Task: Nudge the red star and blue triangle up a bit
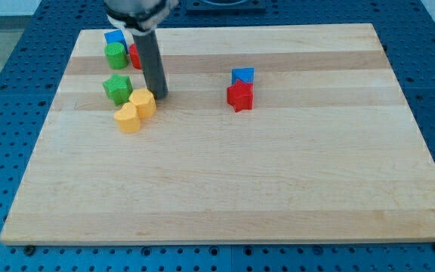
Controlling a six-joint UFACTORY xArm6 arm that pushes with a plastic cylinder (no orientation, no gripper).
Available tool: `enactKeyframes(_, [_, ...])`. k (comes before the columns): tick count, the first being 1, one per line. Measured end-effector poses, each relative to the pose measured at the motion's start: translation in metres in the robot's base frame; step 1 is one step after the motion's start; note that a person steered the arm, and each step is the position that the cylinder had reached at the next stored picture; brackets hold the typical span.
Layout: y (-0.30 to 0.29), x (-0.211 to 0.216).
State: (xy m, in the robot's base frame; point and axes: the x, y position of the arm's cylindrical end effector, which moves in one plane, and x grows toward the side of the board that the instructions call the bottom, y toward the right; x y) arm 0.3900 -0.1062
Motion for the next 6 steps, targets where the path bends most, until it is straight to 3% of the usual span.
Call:
enactKeyframes(2, [0.093,0.055])
enactKeyframes(3, [0.137,0.05])
enactKeyframes(6, [0.137,-0.008])
